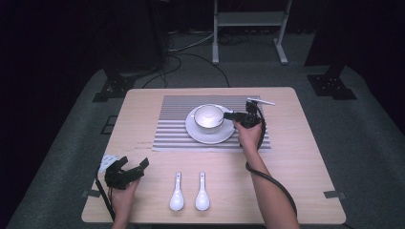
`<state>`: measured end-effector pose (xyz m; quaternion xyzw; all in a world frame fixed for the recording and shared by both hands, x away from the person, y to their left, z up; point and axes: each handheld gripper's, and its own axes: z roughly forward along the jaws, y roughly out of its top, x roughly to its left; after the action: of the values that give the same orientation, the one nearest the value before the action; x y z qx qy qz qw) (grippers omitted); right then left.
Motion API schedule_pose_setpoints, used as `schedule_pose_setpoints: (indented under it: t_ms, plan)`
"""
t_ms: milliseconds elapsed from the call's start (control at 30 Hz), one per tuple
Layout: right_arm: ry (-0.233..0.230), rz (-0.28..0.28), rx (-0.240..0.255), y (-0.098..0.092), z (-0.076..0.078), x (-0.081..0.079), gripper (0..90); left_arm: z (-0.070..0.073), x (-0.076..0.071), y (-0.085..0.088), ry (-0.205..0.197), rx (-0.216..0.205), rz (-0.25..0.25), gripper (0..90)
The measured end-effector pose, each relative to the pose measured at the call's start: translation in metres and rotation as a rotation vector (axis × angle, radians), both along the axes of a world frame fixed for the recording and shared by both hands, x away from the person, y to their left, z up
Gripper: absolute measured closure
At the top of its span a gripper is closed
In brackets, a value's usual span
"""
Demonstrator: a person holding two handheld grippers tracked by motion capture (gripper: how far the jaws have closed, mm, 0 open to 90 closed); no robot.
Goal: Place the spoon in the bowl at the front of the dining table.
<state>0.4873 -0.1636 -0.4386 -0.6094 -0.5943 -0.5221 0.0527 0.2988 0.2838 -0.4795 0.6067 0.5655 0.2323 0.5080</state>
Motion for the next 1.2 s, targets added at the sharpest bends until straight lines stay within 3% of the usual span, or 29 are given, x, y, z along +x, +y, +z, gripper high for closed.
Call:
schedule_pose_setpoints:
  t_ms: [400, 1200]
  plan:
    - [-0.011, 0.024, 0.049, -0.005, -0.002, -0.006, 69.9, 0.000, 0.000, 0.000, 0.001, 0.000, 0.009, 0.4]
    - [-0.020, 0.082, 0.082, -0.016, -0.013, -0.024, 64.5, 0.000, 0.000, -0.001, -0.001, 0.009, 0.010, 0.4]
